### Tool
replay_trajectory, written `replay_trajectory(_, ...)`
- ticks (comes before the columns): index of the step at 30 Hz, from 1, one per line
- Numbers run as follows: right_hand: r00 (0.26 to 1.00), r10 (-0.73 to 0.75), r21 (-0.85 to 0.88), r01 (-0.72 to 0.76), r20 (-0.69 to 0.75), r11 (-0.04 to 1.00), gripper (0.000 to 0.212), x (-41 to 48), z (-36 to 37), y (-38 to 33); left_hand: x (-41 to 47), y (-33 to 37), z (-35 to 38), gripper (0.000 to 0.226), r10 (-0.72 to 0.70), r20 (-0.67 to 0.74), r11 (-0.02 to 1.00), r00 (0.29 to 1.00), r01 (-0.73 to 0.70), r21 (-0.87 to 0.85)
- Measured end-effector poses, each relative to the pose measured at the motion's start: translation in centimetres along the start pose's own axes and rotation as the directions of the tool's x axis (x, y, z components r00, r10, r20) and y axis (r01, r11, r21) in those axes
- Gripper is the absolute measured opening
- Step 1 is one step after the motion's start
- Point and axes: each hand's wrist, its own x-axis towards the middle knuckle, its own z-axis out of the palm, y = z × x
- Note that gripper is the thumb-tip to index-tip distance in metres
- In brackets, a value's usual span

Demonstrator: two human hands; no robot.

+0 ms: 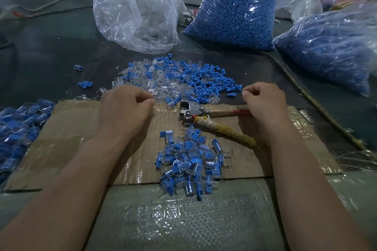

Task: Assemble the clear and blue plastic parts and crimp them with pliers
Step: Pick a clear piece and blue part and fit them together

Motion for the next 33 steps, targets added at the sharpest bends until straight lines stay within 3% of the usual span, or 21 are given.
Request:
replay_trajectory(2, 0.997, -0.047, -0.043, 0.049, 0.065, 0.998, 0.027, 0.3, 0.3, -0.1, -0.3, 0.4, -0.2, 0.007, -0.001, -0.03, 0.998, 1.0, -0.001, -0.064)
replay_trajectory(4, 0.976, -0.12, -0.091, 0.139, 0.184, 0.986, 0.038, 0.4, 0.8, -0.4, -0.7, 0.8, -0.3, 0.024, -0.008, -0.03, 0.994, 1.0, 0.005, -0.105)
replay_trajectory(7, 0.922, -0.177, -0.174, 0.248, 0.346, 0.953, 0.04, 0.4, 1.7, -0.7, -1.0, 1.2, -0.4, 0.024, -0.007, -0.034, 0.99, 0.999, 0.002, -0.142)
replay_trajectory(14, 0.974, -0.152, -0.147, 0.178, 0.17, 0.973, 0.022, 0.4, 1.4, -0.5, -1.0, 1.6, -0.4, 0.021, 0.073, 0.032, 0.984, 0.997, -0.067, -0.167)
replay_trajectory(18, 0.975, -0.138, -0.082, 0.154, 0.172, 0.985, 0.024, 0.4, 1.5, -0.6, -1.3, 1.9, -0.4, 0.012, 0.111, 0.08, 0.981, 0.991, -0.096, -0.171)
replay_trajectory(26, 0.987, -0.15, 0.181, 0.137, 0.057, 0.974, 0.024, -0.5, 0.4, -0.9, -1.6, 1.8, -0.1, 0.025, 0.066, 0.106, 0.974, 0.992, -0.041, -0.221)
replay_trajectory(30, 0.974, -0.21, 0.329, 0.172, 0.084, 0.929, 0.02, -2.0, -0.5, -2.2, -1.6, 1.4, 0.2, 0.03, 0.124, 0.089, 0.964, 0.988, -0.099, -0.246)
replay_trajectory(33, 0.952, -0.261, 0.453, 0.165, 0.158, 0.876, 0.033, -3.3, -0.6, -3.7, -1.5, 1.3, 0.4, 0.024, 0.174, 0.111, 0.954, 0.979, -0.139, -0.264)
